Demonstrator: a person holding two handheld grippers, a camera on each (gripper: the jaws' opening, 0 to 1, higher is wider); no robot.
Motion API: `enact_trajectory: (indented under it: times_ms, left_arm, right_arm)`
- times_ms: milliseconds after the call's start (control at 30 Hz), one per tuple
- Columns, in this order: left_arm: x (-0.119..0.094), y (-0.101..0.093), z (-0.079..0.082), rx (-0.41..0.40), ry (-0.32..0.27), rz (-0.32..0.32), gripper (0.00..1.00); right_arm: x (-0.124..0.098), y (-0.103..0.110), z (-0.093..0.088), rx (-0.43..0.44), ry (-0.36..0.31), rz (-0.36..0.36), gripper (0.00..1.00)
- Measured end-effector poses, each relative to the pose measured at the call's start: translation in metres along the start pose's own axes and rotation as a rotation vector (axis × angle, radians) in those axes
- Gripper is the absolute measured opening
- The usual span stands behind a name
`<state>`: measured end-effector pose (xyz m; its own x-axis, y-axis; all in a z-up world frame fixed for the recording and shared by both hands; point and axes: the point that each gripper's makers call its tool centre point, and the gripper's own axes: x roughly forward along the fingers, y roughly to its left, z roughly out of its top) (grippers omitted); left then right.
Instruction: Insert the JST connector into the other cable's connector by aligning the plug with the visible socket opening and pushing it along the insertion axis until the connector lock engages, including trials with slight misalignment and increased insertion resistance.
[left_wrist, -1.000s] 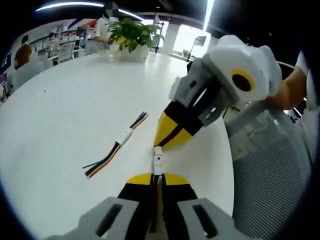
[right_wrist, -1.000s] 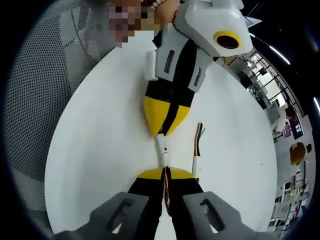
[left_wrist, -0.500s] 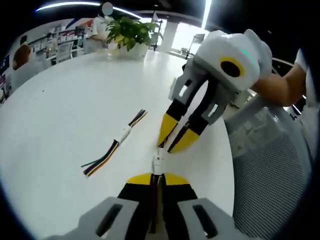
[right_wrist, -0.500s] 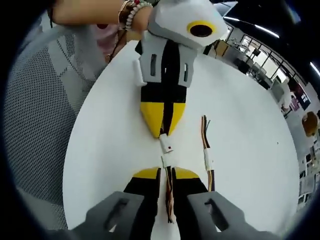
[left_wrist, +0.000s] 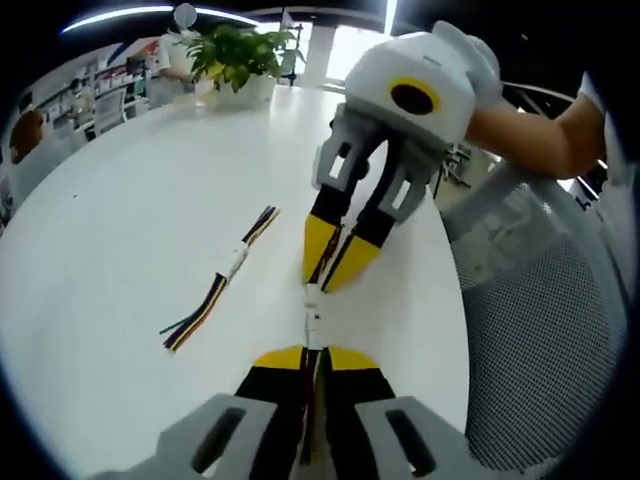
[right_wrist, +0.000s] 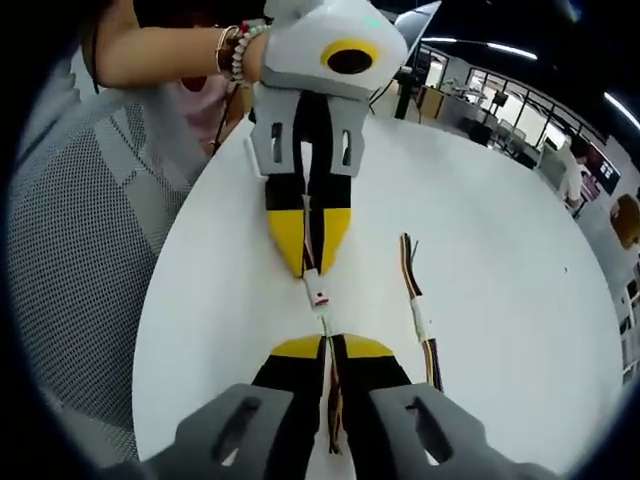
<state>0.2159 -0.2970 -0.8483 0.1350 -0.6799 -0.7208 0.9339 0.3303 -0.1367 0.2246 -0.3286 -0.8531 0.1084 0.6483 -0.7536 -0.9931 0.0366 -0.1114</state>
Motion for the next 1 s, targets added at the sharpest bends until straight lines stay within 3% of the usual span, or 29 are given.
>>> enact_trajectory:
  times_ms: [133,233,367,500,700,1000]
  left_arm:
    - [-0.006,0.003,-0.003,0.023,0.026,0.02,0.0]
    - [-0.01,0.006,-0.015,0.074,0.102,0.046,0.0]
    - [-0.009,0.003,-0.011,0.06,0.079,0.032,0.0]
    - [-0.013,0.002,-0.004,0.092,0.065,0.037,0.0]
    - [-0.013,0.001,-0.003,0.13,0.075,0.035,0.0]
    - [-0.01,0.001,-0.003,0.125,0.082,0.027,0.0]
  right_arm:
    - [-0.004,-0.002,0.008,0.011,-0.02,-0.009,0.02]
    - [-0.006,-0.001,0.017,-0.019,-0.028,-0.021,0.01]
    - [-0.002,0.006,0.025,-0.055,-0.027,-0.01,0.01]
    - [0.003,0.01,0.019,-0.076,0.014,0.001,0.01]
    - [0.001,0.007,0.02,-0.067,0.011,-0.007,0.01]
    - [0.002,0.009,0.02,-0.082,0.023,-0.001,0.01]
